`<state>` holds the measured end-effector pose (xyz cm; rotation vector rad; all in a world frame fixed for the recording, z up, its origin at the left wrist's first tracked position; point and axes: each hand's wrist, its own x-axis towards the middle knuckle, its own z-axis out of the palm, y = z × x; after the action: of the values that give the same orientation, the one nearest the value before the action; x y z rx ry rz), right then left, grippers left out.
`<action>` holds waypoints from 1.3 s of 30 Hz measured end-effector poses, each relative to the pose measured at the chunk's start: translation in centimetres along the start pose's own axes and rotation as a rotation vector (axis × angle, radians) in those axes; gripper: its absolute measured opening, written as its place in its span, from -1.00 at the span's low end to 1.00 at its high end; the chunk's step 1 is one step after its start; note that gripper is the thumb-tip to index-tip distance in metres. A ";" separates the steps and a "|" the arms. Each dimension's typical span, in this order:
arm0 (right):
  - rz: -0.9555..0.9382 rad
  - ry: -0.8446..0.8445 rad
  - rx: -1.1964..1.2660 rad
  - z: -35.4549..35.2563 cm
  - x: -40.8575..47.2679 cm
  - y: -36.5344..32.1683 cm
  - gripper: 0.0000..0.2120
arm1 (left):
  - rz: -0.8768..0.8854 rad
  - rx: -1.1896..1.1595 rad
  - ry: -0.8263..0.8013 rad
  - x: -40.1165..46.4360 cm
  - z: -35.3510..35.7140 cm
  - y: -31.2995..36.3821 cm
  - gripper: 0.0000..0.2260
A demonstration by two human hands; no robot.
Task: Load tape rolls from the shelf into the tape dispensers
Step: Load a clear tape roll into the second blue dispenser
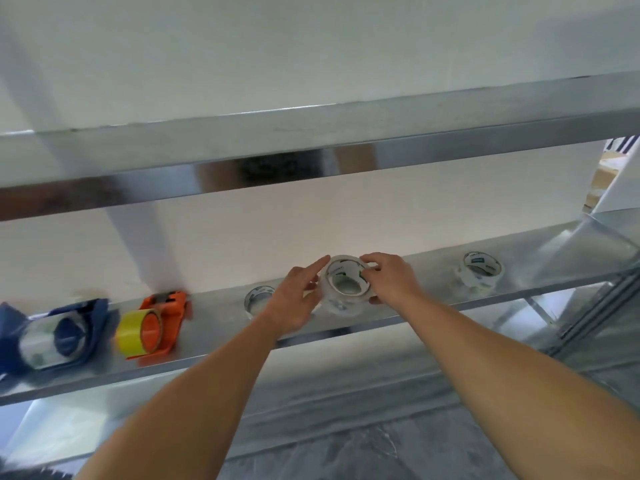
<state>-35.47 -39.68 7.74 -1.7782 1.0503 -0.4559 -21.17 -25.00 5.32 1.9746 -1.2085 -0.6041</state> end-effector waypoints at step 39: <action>-0.280 -0.493 0.104 8.9 -12.5 -10.9 -0.72 | -0.313 -0.827 0.183 -17.7 -11.4 -2.2 -0.60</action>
<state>-31.29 -22.92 15.22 -1.8232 0.4303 -0.2141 -19.86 -4.70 10.97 1.4515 -0.4111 -0.8810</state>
